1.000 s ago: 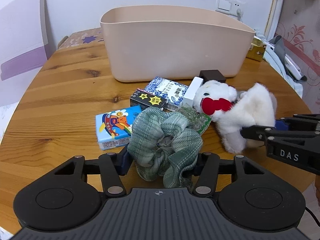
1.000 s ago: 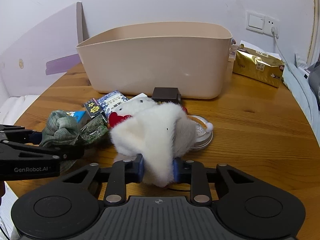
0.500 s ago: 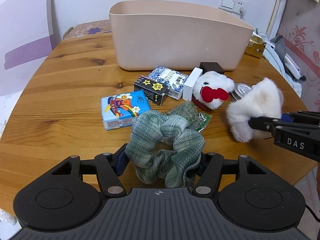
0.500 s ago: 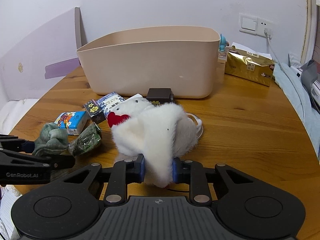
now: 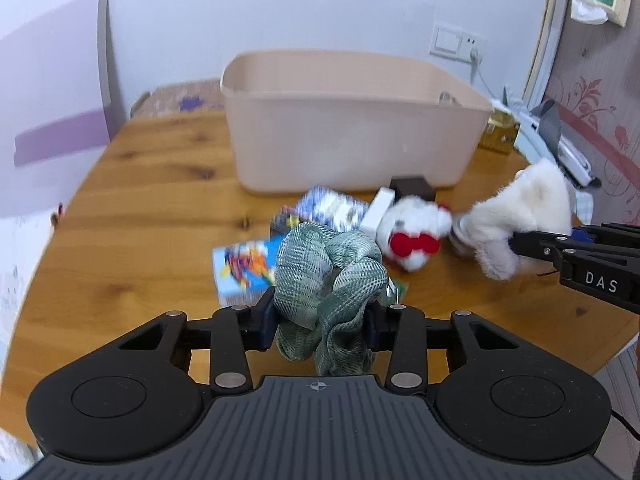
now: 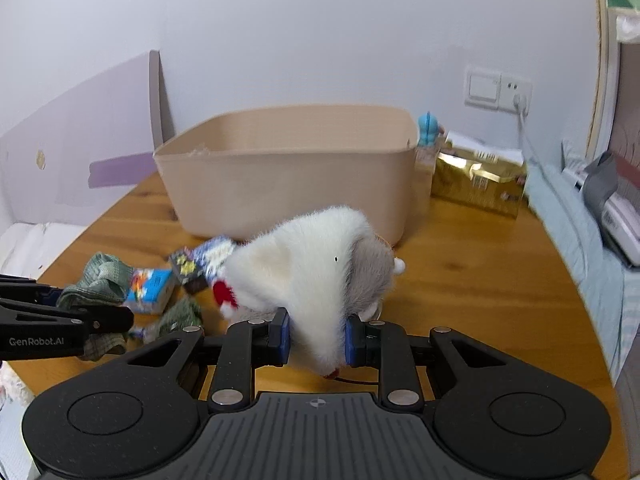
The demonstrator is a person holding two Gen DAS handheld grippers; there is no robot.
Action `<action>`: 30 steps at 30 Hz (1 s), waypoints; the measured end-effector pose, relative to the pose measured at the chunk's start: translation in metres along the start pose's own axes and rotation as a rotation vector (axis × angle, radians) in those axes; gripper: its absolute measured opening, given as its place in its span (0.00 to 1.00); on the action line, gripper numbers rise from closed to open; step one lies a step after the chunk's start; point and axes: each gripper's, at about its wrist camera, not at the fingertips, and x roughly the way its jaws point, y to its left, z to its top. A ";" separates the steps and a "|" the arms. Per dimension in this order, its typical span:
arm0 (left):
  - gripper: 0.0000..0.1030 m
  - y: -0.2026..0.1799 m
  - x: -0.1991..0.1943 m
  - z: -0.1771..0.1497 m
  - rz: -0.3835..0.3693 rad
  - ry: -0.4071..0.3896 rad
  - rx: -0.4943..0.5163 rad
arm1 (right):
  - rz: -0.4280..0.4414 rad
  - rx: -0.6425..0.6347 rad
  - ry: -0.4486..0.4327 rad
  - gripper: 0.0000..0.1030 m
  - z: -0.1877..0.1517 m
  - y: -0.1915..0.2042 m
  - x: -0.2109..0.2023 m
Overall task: Organize objects
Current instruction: 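Carry the scrunchie with the left tool while the right tool carries the plush to the basket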
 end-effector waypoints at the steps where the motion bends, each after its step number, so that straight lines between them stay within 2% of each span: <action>1: 0.40 0.000 -0.002 0.005 0.003 -0.016 0.009 | -0.005 -0.001 -0.010 0.23 0.004 -0.002 -0.001; 8: 0.40 0.005 -0.014 0.041 0.022 -0.120 0.020 | -0.034 0.004 -0.086 0.23 0.034 -0.012 -0.009; 16: 0.40 0.012 -0.011 0.089 0.036 -0.197 0.024 | -0.053 -0.001 -0.151 0.23 0.067 -0.015 -0.005; 20: 0.40 0.012 0.002 0.113 0.044 -0.207 0.033 | -0.060 -0.014 -0.177 0.23 0.084 -0.013 -0.001; 24: 0.40 0.012 0.024 0.134 0.020 -0.187 0.024 | -0.070 -0.034 -0.196 0.23 0.100 -0.010 0.008; 30: 0.40 0.008 0.056 0.156 0.044 -0.177 0.043 | -0.077 -0.046 -0.188 0.23 0.118 -0.007 0.031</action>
